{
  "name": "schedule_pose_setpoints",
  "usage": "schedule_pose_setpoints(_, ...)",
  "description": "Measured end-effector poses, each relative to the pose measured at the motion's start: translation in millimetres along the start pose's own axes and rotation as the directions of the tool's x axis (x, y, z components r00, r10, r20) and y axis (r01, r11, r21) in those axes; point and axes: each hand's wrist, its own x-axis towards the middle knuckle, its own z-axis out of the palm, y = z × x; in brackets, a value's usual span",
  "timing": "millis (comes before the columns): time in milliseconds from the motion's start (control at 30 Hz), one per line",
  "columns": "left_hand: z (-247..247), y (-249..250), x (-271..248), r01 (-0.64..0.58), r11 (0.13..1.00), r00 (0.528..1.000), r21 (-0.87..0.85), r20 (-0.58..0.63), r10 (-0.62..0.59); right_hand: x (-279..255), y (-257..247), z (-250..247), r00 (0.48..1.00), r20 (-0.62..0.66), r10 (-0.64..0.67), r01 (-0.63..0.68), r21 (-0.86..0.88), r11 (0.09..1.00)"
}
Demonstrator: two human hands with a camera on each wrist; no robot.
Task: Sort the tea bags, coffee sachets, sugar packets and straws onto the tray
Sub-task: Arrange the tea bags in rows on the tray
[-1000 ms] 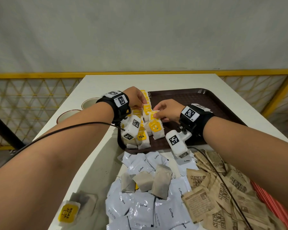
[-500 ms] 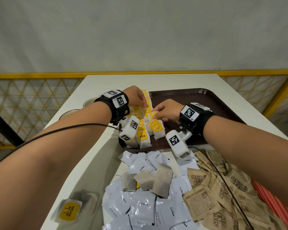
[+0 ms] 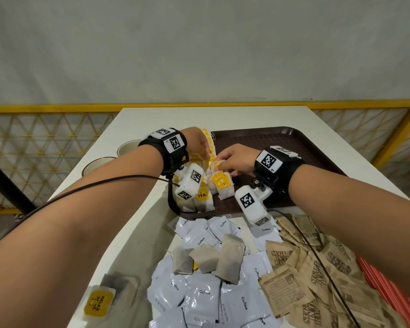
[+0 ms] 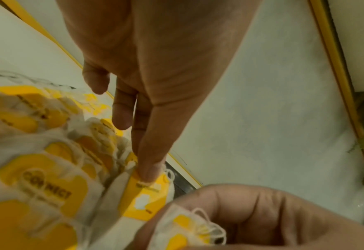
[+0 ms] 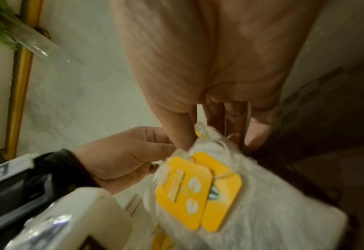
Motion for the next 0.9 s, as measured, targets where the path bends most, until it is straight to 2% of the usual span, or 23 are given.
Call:
schedule_pose_setpoints(267,3.4,-0.3,-0.3,0.025,0.999,0.999,0.033,0.035,-0.026,-1.1,2.9,1.7,0.996,-0.087,-0.006,0.003,-0.035,0.999)
schedule_pose_setpoints(533,3.1,5.2,2.0,-0.039,0.996,0.998,0.077,-0.037,0.042,-4.3,5.6,2.1,0.995,-0.099,-0.003,0.002,-0.009,1.000)
schedule_pose_setpoints(700,-0.9,3.4,-2.2,-0.033,0.998,0.996,0.061,-0.086,0.038,-6.7,11.1,-5.9,0.997,-0.073,-0.007,0.009,0.023,1.000)
schedule_pose_setpoints(800,-12.4,2.8,-19.1,-0.067,0.997,0.996,0.035,0.070,0.064,-9.1,10.8,-11.0,0.999,-0.014,-0.030,0.030,-0.006,1.000)
schedule_pose_setpoints(900,-11.0,7.5,-34.3,-0.099,0.986,0.977,0.135,0.202,0.071,-8.7,9.0,-13.3,0.999,-0.028,-0.022,0.022,-0.001,1.000)
